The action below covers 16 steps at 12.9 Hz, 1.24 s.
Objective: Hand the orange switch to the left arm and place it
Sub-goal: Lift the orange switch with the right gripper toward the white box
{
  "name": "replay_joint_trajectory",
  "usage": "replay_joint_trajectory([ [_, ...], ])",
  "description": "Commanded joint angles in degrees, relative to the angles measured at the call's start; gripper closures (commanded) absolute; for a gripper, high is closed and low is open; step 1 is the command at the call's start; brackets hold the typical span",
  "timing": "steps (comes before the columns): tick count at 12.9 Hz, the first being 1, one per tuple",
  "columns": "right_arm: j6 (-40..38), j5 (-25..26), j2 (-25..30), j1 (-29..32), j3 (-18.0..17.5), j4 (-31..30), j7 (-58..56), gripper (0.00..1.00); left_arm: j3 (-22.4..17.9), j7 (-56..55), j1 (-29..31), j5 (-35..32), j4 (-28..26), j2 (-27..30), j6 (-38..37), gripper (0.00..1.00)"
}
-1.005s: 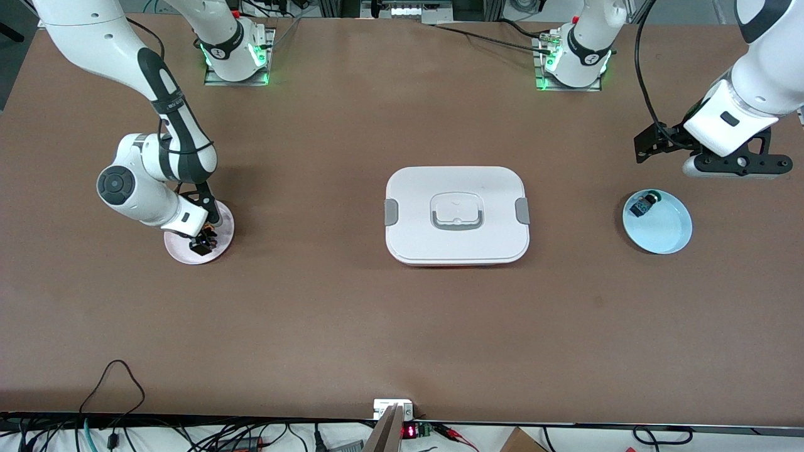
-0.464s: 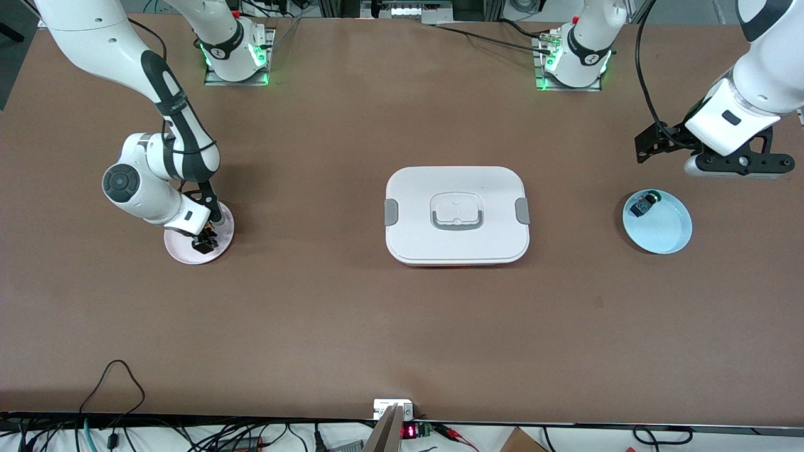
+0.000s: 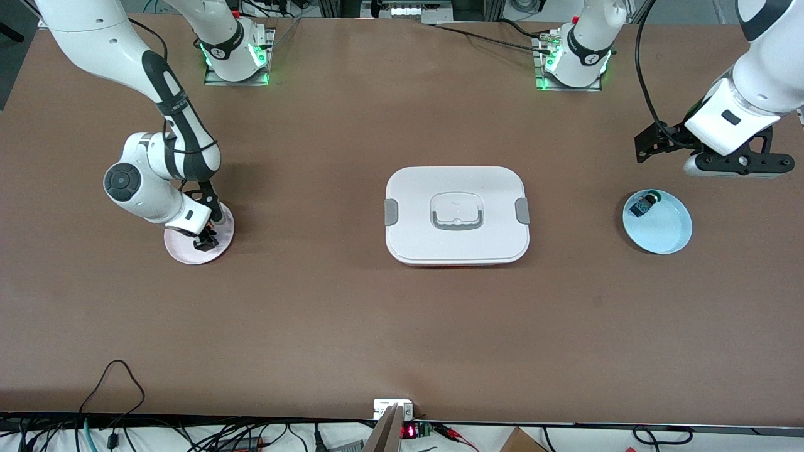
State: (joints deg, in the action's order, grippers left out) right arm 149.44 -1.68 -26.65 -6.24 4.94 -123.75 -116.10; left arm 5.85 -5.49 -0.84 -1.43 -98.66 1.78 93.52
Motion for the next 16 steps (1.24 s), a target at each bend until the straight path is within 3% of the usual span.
replay_joint_trajectory([
  [1, 1.8, -1.7, 0.8, 0.7, -1.4, -0.4, -5.7, 0.78, 0.2, 0.1, 0.0, -0.9, 1.8, -0.8, -1.3, 0.00],
  [4, -9.3, -9.6, 2.8, 0.1, -4.5, 4.4, -5.2, 0.78, 0.2, 0.1, 0.0, -0.9, 1.8, -0.8, -1.3, 0.00],
  [9, -33.3, -22.0, 3.5, 0.0, -13.1, 20.5, 9.7, 0.78, 0.2, 0.0, 0.0, -0.9, 1.9, -0.8, -1.3, 0.00],
  [13, -35.2, -30.2, 3.0, 0.0, -23.0, 28.2, 29.3, 0.78, 0.3, 0.0, 0.0, -0.9, 1.9, -0.8, -1.3, 0.00],
  [16, -33.7, -42.0, 2.6, -3.2, -25.2, 31.1, 37.1, 0.78, 0.4, 0.0, 0.0, -0.9, 1.9, -0.8, -1.3, 0.00],
])
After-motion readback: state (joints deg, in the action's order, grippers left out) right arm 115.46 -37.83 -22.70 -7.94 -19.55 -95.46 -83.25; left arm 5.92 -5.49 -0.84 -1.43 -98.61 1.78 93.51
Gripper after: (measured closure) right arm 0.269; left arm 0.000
